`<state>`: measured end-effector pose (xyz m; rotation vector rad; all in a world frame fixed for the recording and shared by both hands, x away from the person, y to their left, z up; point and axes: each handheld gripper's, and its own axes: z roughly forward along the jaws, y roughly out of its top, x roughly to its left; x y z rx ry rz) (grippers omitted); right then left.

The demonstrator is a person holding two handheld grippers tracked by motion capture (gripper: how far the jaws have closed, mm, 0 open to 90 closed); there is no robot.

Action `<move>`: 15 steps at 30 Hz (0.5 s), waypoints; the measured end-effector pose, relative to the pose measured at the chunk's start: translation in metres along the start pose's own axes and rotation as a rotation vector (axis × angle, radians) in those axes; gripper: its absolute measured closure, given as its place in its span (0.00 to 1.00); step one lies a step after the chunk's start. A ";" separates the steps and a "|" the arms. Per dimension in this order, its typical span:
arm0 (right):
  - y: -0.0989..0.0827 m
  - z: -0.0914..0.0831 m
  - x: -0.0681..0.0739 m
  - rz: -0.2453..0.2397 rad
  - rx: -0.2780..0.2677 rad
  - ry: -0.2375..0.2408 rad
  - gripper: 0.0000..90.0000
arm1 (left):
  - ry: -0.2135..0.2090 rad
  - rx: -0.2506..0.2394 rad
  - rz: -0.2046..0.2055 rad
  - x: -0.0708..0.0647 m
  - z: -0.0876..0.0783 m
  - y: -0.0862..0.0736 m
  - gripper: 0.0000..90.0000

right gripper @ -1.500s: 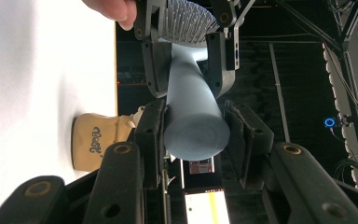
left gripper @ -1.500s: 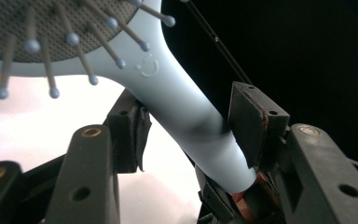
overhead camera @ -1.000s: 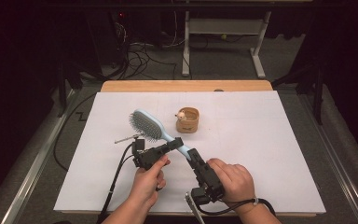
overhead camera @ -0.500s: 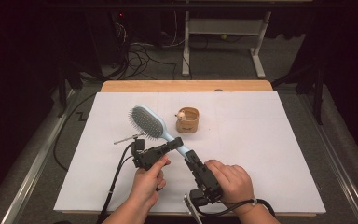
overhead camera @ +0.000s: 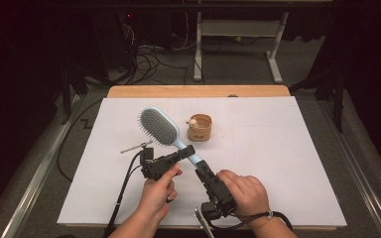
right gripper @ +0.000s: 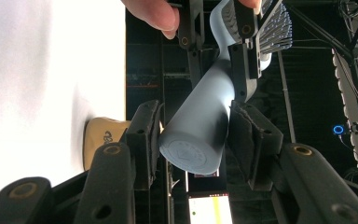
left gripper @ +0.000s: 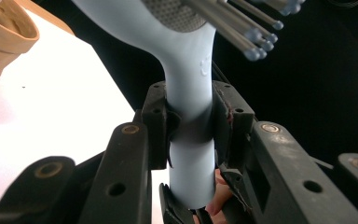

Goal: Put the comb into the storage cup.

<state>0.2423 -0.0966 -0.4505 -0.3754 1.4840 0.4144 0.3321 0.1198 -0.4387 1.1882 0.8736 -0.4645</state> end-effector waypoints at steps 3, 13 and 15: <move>0.000 0.000 0.000 0.006 0.003 0.005 0.61 | 0.005 0.003 0.009 -0.001 0.000 0.000 0.78; -0.002 0.002 -0.001 0.030 0.021 0.019 0.55 | 0.015 -0.001 0.048 -0.004 -0.002 0.002 0.78; -0.003 0.002 -0.001 0.035 0.019 0.021 0.53 | 0.019 0.000 0.054 -0.005 -0.002 0.002 0.78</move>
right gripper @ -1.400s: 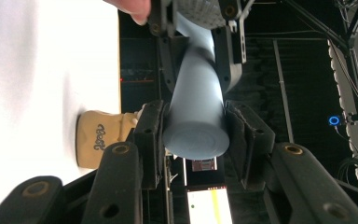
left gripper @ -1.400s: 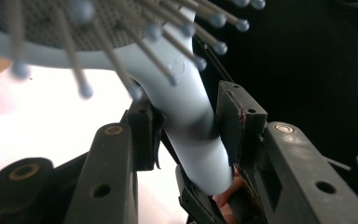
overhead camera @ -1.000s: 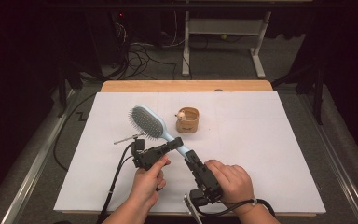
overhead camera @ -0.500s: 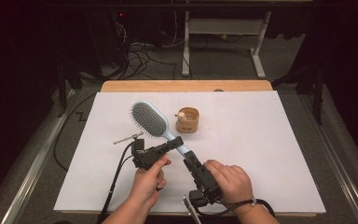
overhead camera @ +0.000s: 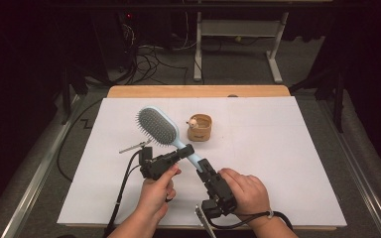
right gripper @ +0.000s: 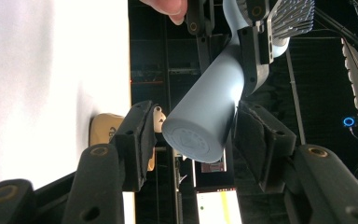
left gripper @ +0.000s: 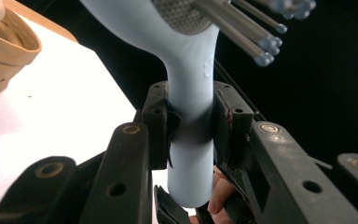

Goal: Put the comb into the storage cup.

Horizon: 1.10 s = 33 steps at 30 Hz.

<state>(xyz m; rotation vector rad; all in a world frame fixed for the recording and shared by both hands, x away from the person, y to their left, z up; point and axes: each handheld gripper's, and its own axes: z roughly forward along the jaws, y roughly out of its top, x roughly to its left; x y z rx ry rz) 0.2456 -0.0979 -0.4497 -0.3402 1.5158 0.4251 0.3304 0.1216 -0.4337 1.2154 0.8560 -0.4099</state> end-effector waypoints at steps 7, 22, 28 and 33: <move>-0.001 0.000 0.000 0.046 0.012 0.022 0.47 | 0.026 0.003 0.035 0.000 -0.002 0.002 0.78; -0.006 0.002 0.000 0.103 0.033 0.060 0.36 | 0.076 0.011 0.082 0.000 -0.006 0.004 0.78; -0.010 0.002 0.003 0.145 0.065 0.074 0.32 | 0.109 0.021 0.096 0.000 -0.008 0.006 0.78; -0.014 0.003 0.000 0.137 0.081 0.084 0.31 | 0.142 0.040 0.116 0.000 -0.011 0.008 0.78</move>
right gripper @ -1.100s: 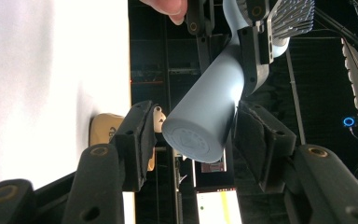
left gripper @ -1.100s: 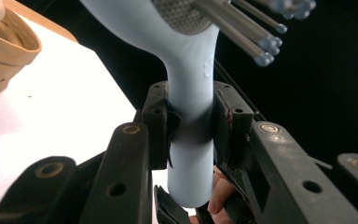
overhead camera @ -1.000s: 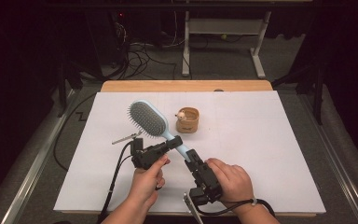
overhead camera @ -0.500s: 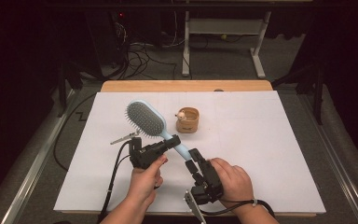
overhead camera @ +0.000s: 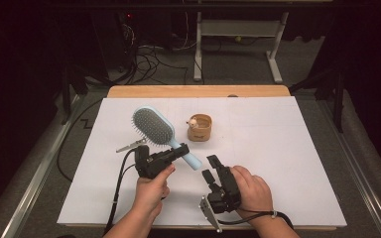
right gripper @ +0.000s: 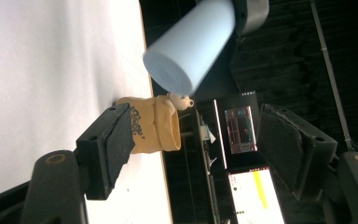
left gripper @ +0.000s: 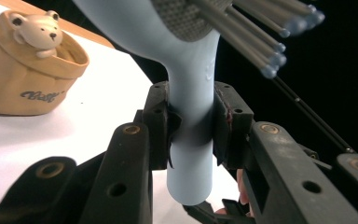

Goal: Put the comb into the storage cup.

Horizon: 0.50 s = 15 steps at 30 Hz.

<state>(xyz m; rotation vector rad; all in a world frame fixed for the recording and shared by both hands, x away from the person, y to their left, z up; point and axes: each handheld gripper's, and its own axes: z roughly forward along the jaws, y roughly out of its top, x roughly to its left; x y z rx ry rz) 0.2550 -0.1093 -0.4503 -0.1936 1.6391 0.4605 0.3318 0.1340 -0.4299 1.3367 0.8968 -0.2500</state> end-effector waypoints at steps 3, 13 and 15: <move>-0.001 0.000 -0.001 0.000 0.004 0.002 0.31 | 0.016 0.008 0.018 -0.001 -0.001 0.001 0.78; -0.008 0.000 -0.003 0.042 0.038 0.018 0.30 | 0.079 0.043 0.081 -0.002 -0.004 0.004 0.78; -0.010 0.001 -0.003 0.068 0.047 0.024 0.29 | 0.092 0.048 0.093 -0.003 -0.005 0.005 0.78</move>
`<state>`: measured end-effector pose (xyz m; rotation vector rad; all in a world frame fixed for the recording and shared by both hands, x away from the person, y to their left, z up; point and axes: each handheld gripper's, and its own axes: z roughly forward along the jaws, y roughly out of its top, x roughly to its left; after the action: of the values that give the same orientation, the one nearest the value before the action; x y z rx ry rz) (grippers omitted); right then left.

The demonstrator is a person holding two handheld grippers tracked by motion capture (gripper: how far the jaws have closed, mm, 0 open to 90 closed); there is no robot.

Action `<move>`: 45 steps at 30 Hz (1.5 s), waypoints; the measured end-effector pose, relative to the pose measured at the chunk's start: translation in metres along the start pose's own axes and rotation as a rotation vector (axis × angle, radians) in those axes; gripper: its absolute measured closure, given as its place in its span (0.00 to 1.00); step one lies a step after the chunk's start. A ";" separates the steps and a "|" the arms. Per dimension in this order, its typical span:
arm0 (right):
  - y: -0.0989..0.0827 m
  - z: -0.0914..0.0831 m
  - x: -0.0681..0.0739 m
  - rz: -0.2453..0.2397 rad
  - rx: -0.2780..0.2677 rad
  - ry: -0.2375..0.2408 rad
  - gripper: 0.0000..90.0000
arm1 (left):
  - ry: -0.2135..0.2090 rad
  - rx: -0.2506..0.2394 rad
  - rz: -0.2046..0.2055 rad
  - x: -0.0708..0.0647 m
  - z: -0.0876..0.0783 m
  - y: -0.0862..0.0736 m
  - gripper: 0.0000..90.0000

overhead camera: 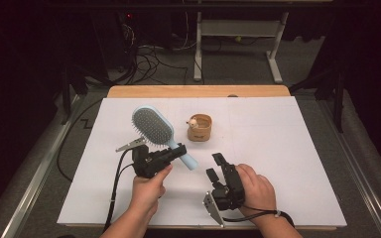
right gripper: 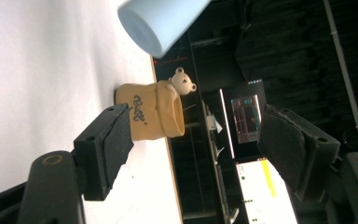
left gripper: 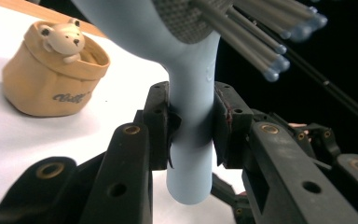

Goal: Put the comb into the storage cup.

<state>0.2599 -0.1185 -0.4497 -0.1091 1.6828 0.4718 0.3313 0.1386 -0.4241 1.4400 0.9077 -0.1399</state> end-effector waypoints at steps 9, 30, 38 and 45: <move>-0.010 0.003 -0.007 0.003 0.031 0.020 0.25 | 0.048 0.029 0.043 0.001 -0.002 0.001 0.78; -0.039 0.004 -0.008 0.145 0.125 0.088 0.17 | 0.143 0.075 0.128 0.006 -0.011 0.003 0.78; -0.053 0.003 -0.012 0.281 0.158 0.120 0.16 | 0.175 0.086 0.143 0.011 -0.018 0.002 0.78; -0.066 0.001 -0.015 0.429 0.183 0.156 0.14 | 0.207 0.096 0.169 0.014 -0.027 0.003 0.78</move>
<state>0.2858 -0.1806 -0.4514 0.3645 1.9005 0.6362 0.3312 0.1689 -0.4267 1.6357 0.9523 0.0945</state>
